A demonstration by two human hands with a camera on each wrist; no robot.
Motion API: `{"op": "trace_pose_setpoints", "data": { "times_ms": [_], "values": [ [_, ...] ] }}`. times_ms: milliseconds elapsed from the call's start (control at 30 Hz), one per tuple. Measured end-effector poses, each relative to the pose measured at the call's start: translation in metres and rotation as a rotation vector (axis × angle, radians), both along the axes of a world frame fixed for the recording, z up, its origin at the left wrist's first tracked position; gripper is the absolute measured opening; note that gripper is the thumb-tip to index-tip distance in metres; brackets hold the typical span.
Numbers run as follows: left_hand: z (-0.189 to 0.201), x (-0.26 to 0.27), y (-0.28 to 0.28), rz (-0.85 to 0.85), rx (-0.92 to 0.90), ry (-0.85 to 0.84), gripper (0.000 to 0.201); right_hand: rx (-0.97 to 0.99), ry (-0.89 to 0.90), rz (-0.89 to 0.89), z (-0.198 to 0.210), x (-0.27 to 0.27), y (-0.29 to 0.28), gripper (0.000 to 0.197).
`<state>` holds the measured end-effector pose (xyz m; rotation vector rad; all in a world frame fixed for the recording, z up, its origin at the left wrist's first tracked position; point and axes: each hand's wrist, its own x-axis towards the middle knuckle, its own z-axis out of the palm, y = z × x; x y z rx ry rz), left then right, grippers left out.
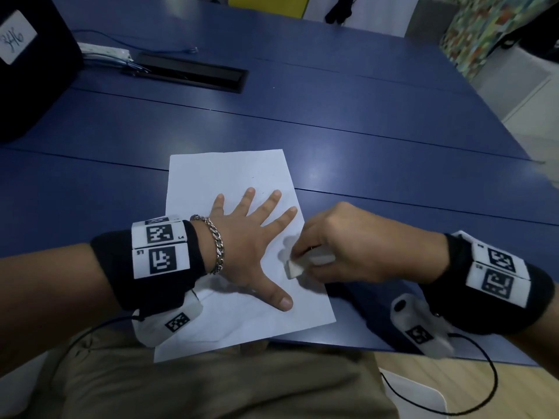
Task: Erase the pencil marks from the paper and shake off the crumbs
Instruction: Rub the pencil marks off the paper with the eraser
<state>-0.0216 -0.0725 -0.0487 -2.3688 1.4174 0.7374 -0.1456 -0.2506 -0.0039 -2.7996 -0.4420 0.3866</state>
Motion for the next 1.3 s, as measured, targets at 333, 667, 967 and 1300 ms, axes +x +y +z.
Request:
{"op": "trace_pose_setpoints", "data": {
  "times_ms": [333, 667, 967, 1300],
  "values": [
    [0.001, 0.000, -0.001, 0.001, 0.005, 0.001, 0.153, 0.006, 0.010, -0.032, 0.000, 0.003, -0.002, 0.030],
    [0.005, -0.002, -0.001, -0.006, 0.033, -0.001, 0.152, 0.003, 0.005, -0.054, 0.001, -0.009, -0.002, 0.028],
    [0.007, 0.021, 0.006, -0.149, -0.016, 0.056, 0.159, 0.141, -0.160, -0.367, 0.003, -0.021, -0.026, 0.012],
    [-0.003, -0.003, -0.001, -0.060, -0.084, 0.037, 0.151, 0.042, -0.186, -0.316, -0.016, -0.007, -0.004, 0.018]
  ]
}}
